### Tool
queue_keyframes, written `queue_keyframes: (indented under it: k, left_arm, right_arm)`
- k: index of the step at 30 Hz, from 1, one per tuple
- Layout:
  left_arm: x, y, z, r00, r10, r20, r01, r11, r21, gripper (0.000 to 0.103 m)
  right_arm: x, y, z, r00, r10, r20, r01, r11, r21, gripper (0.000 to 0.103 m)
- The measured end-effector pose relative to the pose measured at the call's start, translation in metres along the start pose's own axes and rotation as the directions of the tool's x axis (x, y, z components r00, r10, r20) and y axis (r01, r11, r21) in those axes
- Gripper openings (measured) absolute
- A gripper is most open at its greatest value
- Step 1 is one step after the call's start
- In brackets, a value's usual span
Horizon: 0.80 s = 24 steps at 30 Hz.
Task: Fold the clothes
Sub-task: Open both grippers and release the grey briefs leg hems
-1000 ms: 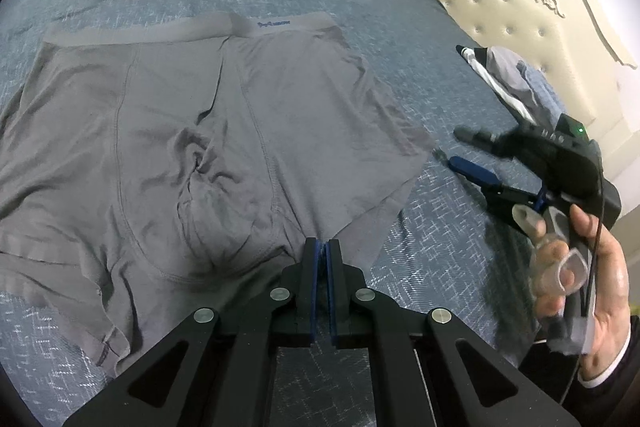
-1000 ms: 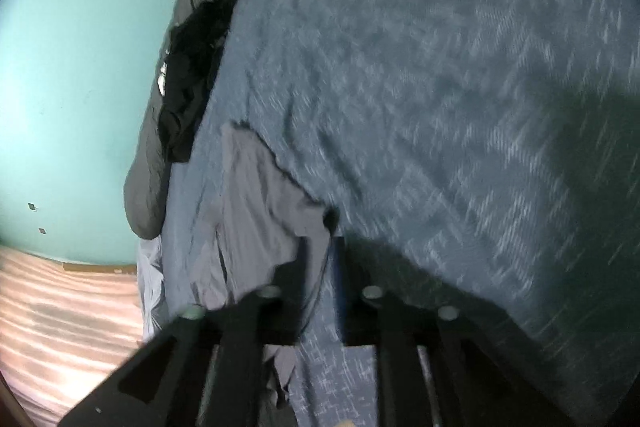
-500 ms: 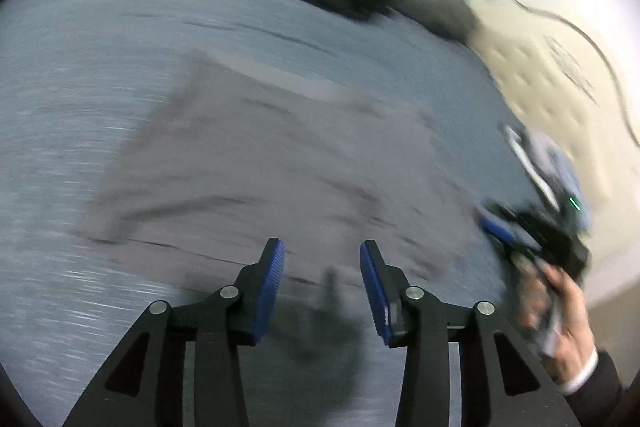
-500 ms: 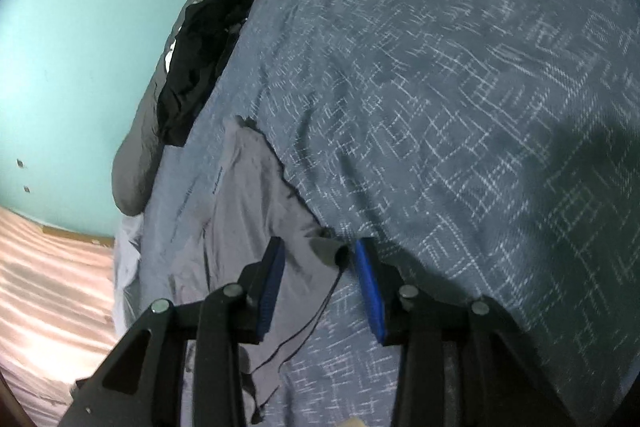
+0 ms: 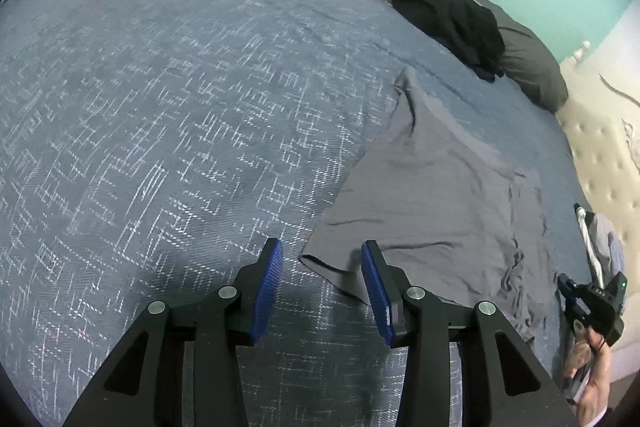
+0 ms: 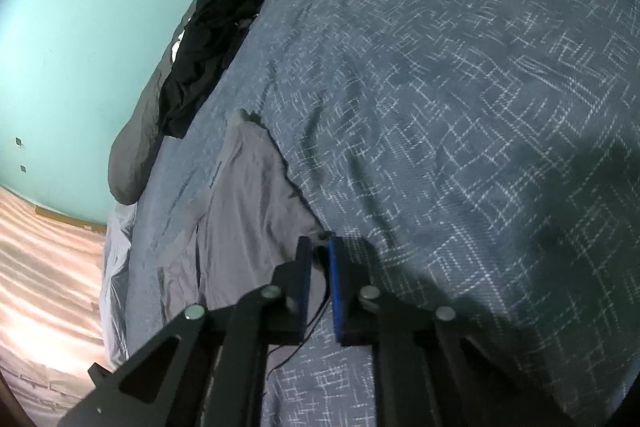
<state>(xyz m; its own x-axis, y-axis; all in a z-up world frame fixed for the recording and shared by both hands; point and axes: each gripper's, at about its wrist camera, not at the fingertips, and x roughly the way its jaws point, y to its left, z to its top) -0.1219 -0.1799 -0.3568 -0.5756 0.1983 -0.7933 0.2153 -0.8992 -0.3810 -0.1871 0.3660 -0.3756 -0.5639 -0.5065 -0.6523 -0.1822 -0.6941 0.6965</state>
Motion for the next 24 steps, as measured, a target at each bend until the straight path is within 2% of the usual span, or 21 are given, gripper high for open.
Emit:
queue_keyframes:
  k: [3,5,7,9,10,17,24]
  left_arm:
    - [0.002,0.004,0.0,1.0,-0.004,-0.002,0.004,1.0,-0.003,0.043]
    - [0.005,0.006,0.0,1.0,-0.02,-0.009,0.02,1.0,-0.021,0.038]
    - [0.008,0.008,0.001,0.999,-0.037,-0.015,0.036,0.999,-0.04,0.015]
    - [0.01,0.01,0.002,0.998,-0.054,-0.021,0.053,0.997,-0.058,0.004]
    - [0.012,0.011,0.003,0.998,-0.064,-0.025,0.062,0.996,-0.065,0.002]
    - [0.001,0.017,0.01,0.998,-0.061,0.033,0.063,0.995,-0.077,0.002]
    - [0.01,0.036,0.012,0.998,-0.058,0.03,0.062,0.988,-0.143,0.002]
  right_arm:
    - [0.0,-0.003,0.001,1.0,0.01,0.003,-0.01,1.0,0.019,0.004]
    - [-0.001,-0.006,0.002,1.0,0.012,0.009,-0.013,0.999,0.033,0.004]
    - [-0.004,-0.009,0.003,1.0,0.016,0.015,-0.017,0.999,0.047,0.003]
    - [-0.006,-0.011,0.004,1.0,0.025,0.019,-0.026,0.998,0.059,0.003]
    - [-0.006,-0.011,0.004,0.999,0.032,0.021,-0.033,0.998,0.062,0.002]
    - [-0.021,-0.008,0.008,0.997,0.055,0.058,-0.059,0.996,0.072,0.002]
    - [-0.024,-0.021,0.013,0.997,0.043,0.07,-0.051,0.992,0.113,0.002]
